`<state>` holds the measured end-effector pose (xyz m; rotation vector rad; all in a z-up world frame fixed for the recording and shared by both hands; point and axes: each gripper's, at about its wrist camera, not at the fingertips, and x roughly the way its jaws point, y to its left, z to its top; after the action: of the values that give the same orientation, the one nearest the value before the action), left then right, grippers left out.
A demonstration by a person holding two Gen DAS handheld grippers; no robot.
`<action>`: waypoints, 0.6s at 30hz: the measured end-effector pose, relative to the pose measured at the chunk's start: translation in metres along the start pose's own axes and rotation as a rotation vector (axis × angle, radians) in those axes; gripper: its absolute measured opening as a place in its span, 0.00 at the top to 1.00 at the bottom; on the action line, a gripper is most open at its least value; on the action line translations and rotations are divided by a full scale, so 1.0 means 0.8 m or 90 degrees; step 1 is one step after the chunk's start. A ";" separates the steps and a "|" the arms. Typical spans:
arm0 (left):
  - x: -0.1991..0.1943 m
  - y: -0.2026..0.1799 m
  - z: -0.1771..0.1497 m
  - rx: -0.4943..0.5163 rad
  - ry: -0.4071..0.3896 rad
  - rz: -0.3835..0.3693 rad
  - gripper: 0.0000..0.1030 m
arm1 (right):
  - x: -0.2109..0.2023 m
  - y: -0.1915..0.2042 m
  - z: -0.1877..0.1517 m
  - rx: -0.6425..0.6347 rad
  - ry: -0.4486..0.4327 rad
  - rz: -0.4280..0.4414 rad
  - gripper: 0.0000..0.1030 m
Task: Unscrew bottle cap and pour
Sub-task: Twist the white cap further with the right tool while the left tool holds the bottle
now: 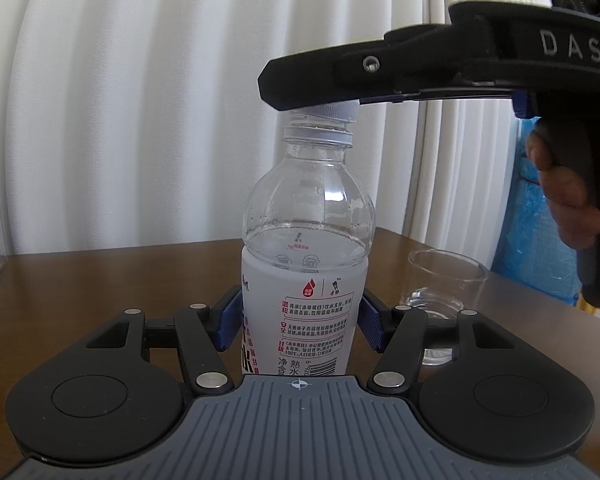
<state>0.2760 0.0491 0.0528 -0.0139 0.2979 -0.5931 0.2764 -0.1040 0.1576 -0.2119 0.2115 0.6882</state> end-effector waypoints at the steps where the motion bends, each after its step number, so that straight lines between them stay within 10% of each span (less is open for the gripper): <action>1: 0.000 0.000 0.000 0.000 0.000 0.000 0.42 | 0.000 0.003 -0.001 0.005 0.000 -0.012 0.55; 10: 0.003 -0.001 -0.001 0.001 -0.002 0.002 0.42 | 0.008 0.013 -0.009 0.012 0.004 -0.066 0.69; 18: 0.005 0.000 -0.002 0.005 -0.003 0.001 0.43 | 0.009 -0.018 -0.002 0.041 0.033 0.025 0.69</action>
<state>0.2784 0.0469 0.0505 -0.0067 0.2913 -0.5920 0.2908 -0.1112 0.1561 -0.1643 0.2874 0.7145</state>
